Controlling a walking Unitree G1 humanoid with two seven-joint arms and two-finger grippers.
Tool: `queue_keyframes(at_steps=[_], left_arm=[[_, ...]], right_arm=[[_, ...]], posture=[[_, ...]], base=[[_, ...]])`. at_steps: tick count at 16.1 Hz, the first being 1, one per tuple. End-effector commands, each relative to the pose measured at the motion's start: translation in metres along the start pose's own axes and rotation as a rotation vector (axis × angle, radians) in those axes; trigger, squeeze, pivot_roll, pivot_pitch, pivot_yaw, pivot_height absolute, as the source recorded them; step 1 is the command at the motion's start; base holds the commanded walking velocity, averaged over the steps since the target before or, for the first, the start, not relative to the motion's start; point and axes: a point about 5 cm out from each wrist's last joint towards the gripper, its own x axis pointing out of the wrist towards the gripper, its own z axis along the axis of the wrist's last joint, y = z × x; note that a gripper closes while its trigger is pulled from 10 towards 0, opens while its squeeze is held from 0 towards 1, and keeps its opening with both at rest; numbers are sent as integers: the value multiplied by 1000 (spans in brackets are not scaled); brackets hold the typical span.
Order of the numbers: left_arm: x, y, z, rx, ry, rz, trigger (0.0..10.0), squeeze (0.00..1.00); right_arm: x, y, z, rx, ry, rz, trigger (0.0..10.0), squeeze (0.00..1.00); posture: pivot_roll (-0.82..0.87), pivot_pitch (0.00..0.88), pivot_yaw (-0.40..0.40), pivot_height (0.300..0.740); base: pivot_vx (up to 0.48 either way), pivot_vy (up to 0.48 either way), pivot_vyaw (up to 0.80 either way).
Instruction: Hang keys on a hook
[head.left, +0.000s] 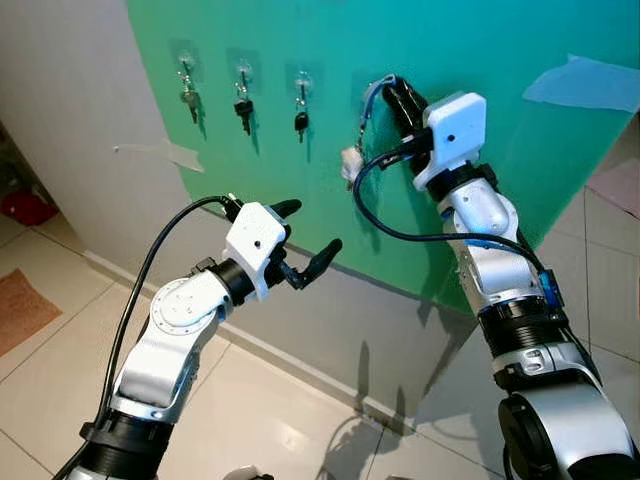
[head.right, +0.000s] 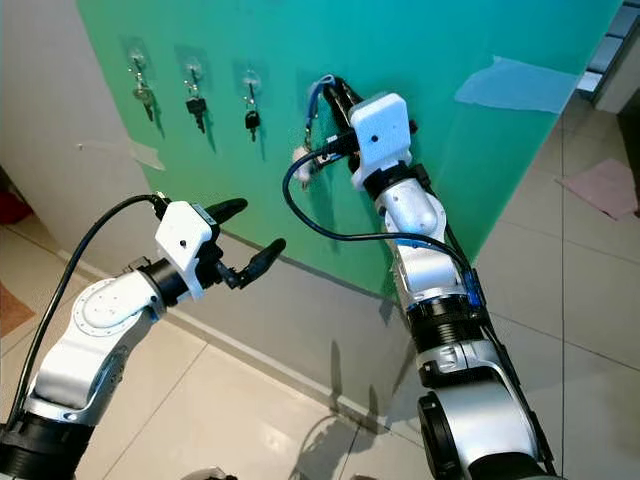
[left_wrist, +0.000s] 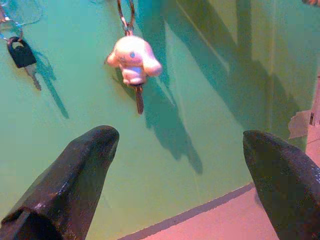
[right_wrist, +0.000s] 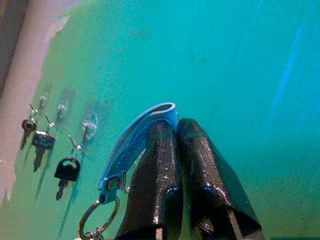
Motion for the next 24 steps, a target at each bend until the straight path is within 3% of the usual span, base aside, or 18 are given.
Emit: queue_keyframes(at_steps=[1, 7, 9, 13, 14, 18, 24], left_arm=[[2, 0, 2, 9, -5, -9, 10000, 0], [2, 0, 1, 11, -7, -10, 10000, 0], [1, 0, 2, 12, -7, -10, 10000, 0], [-1, 2, 2, 13, -5, -8, 10000, 0], [-1, 1, 2, 13, -4, -9, 10000, 0], [-1, 1, 1, 16, -3, -10, 10000, 0], [-2, 1, 1, 17, 1, -13, 10000, 0]], right_arm=[[6, -12, 13, 10, -49, -38, 10000, 0], [9, -12, 19, 18, -88, -51, 10000, 0], [10, -10, 31, -3, -175, -57, 10000, 0], [11, -8, 41, -86, -252, -51, 10000, 0], [10, -7, 43, -153, -274, -46, 10000, 0], [7, 4, 39, -265, -281, 27, 10000, 0], [4, 14, 33, -259, -278, 76, 10000, 0]], posture=[[-81, 0, 25, 740], [-82, 0, 26, 740], [-79, 0, 25, 740], [-76, 0, 24, 740], [-75, 0, 25, 740], [-69, 0, 26, 740], [-69, 0, 24, 740]], base=[[0, 0, 0], [0, 0, 0], [0, 0, 0], [0, 0, 0], [0, 0, 0], [0, 0, 0], [0, 0, 0]])
